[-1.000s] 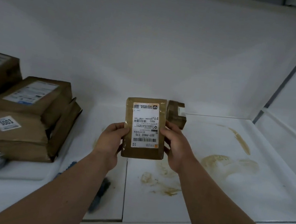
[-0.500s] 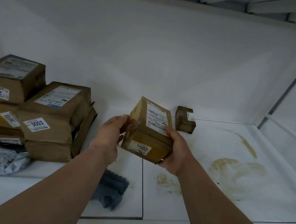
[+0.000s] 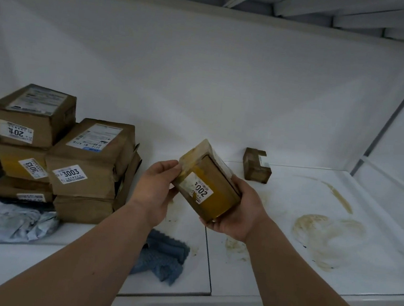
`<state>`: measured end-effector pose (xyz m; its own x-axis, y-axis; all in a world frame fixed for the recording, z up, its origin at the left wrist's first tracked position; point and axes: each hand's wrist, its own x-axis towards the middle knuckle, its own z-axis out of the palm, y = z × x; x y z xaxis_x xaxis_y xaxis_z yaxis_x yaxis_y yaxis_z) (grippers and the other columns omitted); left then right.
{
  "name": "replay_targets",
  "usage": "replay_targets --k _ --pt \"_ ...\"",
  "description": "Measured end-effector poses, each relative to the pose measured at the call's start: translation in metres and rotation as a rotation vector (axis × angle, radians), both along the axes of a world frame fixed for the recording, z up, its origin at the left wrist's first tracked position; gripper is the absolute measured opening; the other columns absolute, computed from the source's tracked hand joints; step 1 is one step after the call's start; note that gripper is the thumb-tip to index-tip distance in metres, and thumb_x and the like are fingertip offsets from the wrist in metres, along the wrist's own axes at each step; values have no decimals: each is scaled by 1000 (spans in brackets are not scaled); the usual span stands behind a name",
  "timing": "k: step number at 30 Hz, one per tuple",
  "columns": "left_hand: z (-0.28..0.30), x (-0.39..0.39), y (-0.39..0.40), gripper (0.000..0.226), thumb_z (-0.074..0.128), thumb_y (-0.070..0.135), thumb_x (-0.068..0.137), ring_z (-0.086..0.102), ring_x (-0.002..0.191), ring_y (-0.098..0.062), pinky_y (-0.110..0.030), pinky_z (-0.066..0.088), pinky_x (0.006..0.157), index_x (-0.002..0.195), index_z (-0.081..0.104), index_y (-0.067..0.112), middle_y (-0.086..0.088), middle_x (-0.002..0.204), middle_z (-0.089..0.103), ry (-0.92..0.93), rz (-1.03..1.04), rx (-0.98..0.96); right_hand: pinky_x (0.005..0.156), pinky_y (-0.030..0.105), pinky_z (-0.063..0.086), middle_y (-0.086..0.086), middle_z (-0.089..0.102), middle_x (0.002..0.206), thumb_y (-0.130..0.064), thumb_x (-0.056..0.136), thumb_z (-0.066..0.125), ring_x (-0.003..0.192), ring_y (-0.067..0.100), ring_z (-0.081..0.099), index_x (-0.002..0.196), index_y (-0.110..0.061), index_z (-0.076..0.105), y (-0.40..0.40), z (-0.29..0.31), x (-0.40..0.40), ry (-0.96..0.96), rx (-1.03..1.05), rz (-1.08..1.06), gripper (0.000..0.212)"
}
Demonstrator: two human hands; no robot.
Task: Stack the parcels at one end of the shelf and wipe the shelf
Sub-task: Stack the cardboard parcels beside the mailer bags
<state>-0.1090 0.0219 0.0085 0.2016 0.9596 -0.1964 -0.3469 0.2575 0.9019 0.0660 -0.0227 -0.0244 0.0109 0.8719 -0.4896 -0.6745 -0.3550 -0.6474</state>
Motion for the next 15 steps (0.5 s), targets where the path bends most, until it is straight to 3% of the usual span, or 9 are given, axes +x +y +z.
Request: replay_targets --k 3,10,15 --pt "-1 -5 -5 9 58 21 96 65 84 -18 -37 57 78 99 62 14 -6 91 66 105 -20 -36 94 57 46 17 69 117 -52 88 53 109 39 64 126 -23 59 -2 -4 -4 -15 65 -59 48" --pt "-11 -15 -10 45 58 60 85 63 105 -21 -44 53 93 110 64 22 -3 109 69 264 -163 -52 93 59 48 9 73 111 -35 87 63 105 36 67 121 -24 63 -10 -10 -12 -130 177 -169 36" --pt "-14 -19 -17 61 66 67 72 59 110 -20 -47 51 94 118 59 27 0 114 66 291 -283 -75 91 57 51 6 73 111 -35 86 65 106 33 67 122 -26 62 -11 -14 -14 -231 191 -200 38"
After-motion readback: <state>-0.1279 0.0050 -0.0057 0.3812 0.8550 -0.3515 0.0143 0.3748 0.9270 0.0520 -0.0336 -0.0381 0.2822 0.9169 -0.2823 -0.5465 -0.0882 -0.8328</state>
